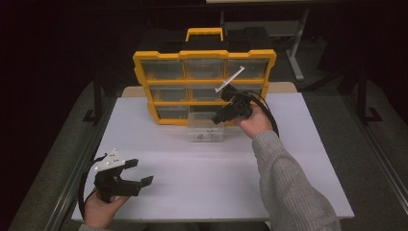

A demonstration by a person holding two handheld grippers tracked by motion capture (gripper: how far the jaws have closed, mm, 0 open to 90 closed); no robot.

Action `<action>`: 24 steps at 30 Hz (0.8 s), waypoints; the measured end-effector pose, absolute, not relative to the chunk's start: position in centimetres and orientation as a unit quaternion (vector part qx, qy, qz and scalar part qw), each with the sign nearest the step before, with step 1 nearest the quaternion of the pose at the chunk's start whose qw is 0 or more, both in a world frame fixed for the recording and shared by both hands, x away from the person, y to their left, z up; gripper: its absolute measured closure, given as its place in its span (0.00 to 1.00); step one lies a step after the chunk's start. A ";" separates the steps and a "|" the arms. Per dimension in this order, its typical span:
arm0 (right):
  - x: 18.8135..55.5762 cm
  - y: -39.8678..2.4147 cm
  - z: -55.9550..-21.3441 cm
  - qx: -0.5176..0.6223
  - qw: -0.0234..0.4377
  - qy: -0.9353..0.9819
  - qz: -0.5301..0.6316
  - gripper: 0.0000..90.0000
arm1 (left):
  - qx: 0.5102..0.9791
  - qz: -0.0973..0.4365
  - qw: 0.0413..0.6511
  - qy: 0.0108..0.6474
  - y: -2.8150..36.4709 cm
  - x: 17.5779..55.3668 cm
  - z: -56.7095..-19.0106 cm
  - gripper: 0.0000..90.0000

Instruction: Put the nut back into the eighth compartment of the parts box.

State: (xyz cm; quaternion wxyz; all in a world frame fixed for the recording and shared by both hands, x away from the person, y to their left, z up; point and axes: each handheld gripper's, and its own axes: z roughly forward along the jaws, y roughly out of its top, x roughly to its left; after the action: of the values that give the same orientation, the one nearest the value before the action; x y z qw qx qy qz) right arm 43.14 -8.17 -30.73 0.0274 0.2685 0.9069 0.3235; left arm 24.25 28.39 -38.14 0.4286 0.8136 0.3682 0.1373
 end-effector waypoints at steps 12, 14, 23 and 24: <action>40.6 -12.1 -30.4 0.283 0.028 0.894 0.347 0.59 | 0.816 0.139 0.425 0.367 28.4 24.4 -38.3 0.18; 40.4 -12.3 -30.4 0.289 0.023 0.890 0.352 0.59 | 0.815 0.137 0.425 0.369 28.3 24.4 -38.3 0.18; 38.5 -15.4 -31.7 0.301 0.026 0.885 0.356 0.56 | 0.817 0.136 0.423 0.367 28.1 24.4 -38.4 0.18; 38.5 -15.4 -31.7 0.301 0.026 0.885 0.356 0.56 | 0.817 0.135 0.423 0.368 28.1 24.4 -38.4 0.18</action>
State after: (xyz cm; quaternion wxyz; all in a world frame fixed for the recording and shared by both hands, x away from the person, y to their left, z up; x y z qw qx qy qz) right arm 38.48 -15.40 -31.72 0.0262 0.3007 0.8845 0.3556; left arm 24.39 28.08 -38.44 0.4228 0.8171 0.3678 0.1350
